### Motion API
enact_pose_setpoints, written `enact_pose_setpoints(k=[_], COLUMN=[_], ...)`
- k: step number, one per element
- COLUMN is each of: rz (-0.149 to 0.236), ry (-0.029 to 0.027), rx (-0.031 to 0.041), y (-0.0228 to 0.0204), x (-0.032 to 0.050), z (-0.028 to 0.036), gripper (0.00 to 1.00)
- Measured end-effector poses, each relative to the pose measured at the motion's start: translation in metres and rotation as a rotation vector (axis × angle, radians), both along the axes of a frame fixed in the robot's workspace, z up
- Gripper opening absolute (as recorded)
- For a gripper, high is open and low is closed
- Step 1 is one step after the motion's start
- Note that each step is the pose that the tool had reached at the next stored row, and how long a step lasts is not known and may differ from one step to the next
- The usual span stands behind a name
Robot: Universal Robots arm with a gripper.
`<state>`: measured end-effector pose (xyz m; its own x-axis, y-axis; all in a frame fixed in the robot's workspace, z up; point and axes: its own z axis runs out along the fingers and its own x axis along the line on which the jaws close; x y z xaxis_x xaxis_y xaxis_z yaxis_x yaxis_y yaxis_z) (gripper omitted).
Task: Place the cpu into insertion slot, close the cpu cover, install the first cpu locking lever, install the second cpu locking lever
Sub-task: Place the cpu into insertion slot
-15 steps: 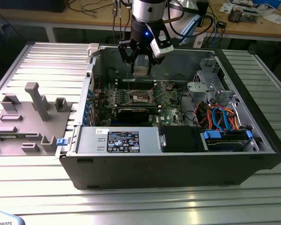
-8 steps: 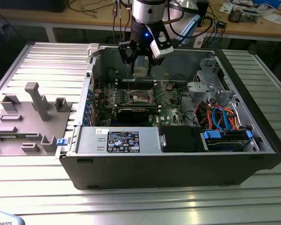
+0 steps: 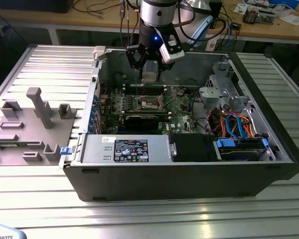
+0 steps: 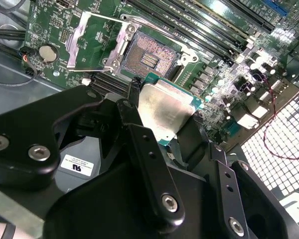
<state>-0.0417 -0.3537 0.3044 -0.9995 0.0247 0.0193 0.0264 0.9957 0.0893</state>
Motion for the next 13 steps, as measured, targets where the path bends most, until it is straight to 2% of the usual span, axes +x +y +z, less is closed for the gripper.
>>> enact_pose_setpoints(k=[13], rz=[0.000], ry=[0.0000], rx=[-0.0001], y=[0.0000], x=[0.0000], z=[-0.0052], gripper=[0.55])
